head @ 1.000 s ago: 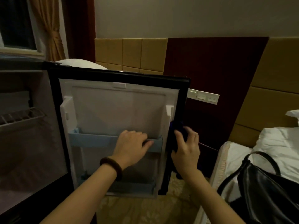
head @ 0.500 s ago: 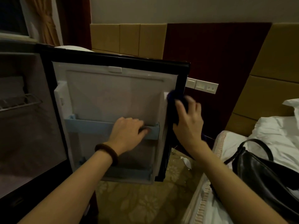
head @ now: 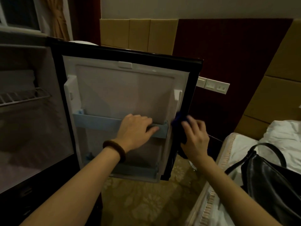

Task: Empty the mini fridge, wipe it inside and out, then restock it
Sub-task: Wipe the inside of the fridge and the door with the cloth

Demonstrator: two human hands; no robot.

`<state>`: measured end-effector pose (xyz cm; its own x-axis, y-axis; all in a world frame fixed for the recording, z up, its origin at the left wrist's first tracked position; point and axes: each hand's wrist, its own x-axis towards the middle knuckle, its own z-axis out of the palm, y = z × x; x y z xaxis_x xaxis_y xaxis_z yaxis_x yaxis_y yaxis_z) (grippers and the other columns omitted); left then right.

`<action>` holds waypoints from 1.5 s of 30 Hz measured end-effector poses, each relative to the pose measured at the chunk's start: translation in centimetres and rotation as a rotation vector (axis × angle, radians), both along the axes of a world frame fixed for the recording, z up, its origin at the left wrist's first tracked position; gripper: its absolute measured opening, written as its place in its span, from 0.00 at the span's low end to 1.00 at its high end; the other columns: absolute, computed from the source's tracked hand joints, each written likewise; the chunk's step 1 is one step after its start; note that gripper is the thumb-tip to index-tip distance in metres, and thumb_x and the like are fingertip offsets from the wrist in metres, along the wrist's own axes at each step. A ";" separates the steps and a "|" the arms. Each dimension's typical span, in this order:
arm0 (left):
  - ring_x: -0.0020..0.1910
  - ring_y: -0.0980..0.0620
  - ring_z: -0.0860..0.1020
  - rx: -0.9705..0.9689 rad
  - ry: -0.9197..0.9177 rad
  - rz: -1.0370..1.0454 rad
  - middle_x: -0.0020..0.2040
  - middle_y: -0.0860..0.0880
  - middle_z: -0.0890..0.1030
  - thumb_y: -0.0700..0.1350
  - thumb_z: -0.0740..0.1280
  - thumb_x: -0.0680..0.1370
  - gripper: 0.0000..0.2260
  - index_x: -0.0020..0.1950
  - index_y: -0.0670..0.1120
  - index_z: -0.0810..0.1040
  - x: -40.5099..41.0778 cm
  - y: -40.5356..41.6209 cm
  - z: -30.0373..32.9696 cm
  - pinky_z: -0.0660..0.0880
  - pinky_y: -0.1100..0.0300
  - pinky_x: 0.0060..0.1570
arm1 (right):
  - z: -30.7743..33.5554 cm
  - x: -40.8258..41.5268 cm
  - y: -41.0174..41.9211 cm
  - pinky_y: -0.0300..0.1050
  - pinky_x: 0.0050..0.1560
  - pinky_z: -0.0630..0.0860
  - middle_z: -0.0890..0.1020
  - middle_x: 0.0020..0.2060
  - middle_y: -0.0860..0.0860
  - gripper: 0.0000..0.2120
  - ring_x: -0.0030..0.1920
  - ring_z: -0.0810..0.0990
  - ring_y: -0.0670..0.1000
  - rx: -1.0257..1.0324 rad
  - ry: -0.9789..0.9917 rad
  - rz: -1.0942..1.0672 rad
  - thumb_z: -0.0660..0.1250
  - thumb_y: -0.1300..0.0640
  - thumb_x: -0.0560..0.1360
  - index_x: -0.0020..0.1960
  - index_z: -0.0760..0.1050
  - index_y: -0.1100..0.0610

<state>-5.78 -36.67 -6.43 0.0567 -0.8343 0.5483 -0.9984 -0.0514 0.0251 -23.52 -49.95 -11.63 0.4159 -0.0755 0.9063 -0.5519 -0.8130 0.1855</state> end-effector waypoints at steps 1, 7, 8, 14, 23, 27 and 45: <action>0.46 0.51 0.74 0.006 -0.004 0.009 0.40 0.53 0.73 0.60 0.54 0.79 0.14 0.41 0.51 0.67 0.1 -0.2 0.0 0.61 0.57 0.43 | -1.5 -0.6 -0.2 0.48 0.35 0.75 0.73 0.57 0.59 0.30 0.50 0.69 0.61 0.013 0.104 0.008 0.77 0.65 0.58 0.55 0.68 0.58; 0.47 0.52 0.74 0.112 -0.004 0.016 0.41 0.54 0.71 0.61 0.57 0.77 0.13 0.43 0.52 0.67 0.2 -0.8 0.6 0.62 0.58 0.44 | 1.4 -2.5 -1.7 0.50 0.37 0.75 0.75 0.58 0.60 0.24 0.50 0.74 0.60 -0.071 0.430 0.033 0.72 0.59 0.66 0.59 0.68 0.55; 0.48 0.51 0.75 0.106 -0.007 0.021 0.43 0.53 0.73 0.61 0.58 0.77 0.13 0.43 0.52 0.68 0.1 -0.7 0.7 0.62 0.58 0.43 | 3.4 -2.1 -1.8 0.48 0.38 0.73 0.74 0.58 0.60 0.20 0.50 0.73 0.60 -0.093 0.340 0.041 0.69 0.58 0.69 0.59 0.69 0.56; 0.50 0.49 0.74 0.089 -0.015 0.033 0.47 0.50 0.77 0.60 0.58 0.77 0.13 0.45 0.50 0.71 -0.1 -0.1 0.6 0.64 0.55 0.47 | 4.3 0.4 -1.3 0.48 0.38 0.72 0.72 0.58 0.58 0.16 0.50 0.71 0.61 -0.117 -0.062 0.032 0.68 0.63 0.68 0.55 0.70 0.58; 0.51 0.49 0.75 0.101 -0.040 0.060 0.49 0.50 0.78 0.62 0.57 0.77 0.14 0.42 0.52 0.65 0.0 -0.6 0.4 0.63 0.56 0.46 | -8.6 -2.1 1.1 0.47 0.33 0.75 0.71 0.56 0.56 0.22 0.45 0.73 0.57 0.163 0.323 0.055 0.75 0.62 0.63 0.54 0.71 0.55; 0.49 0.49 0.75 0.090 -0.027 0.049 0.48 0.50 0.78 0.62 0.57 0.77 0.15 0.42 0.51 0.66 0.1 -0.6 0.5 0.61 0.56 0.44 | -2.8 -0.2 1.3 0.47 0.36 0.74 0.77 0.54 0.61 0.23 0.50 0.70 0.59 0.211 -0.017 0.017 0.73 0.66 0.61 0.54 0.72 0.58; 0.50 0.49 0.75 0.073 -0.031 0.041 0.48 0.51 0.78 0.62 0.57 0.76 0.16 0.47 0.50 0.72 0.3 -0.1 0.0 0.64 0.55 0.47 | -9.7 0.1 2.4 0.47 0.37 0.75 0.73 0.54 0.59 0.13 0.50 0.70 0.60 0.237 -0.091 -0.024 0.62 0.58 0.69 0.53 0.70 0.59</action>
<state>-5.46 -36.77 -6.39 0.0757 -0.8693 0.4885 -0.9956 -0.0931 -0.0115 -23.40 -47.56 -21.32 0.3286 -0.2995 0.8957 -0.5775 -0.8142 -0.0604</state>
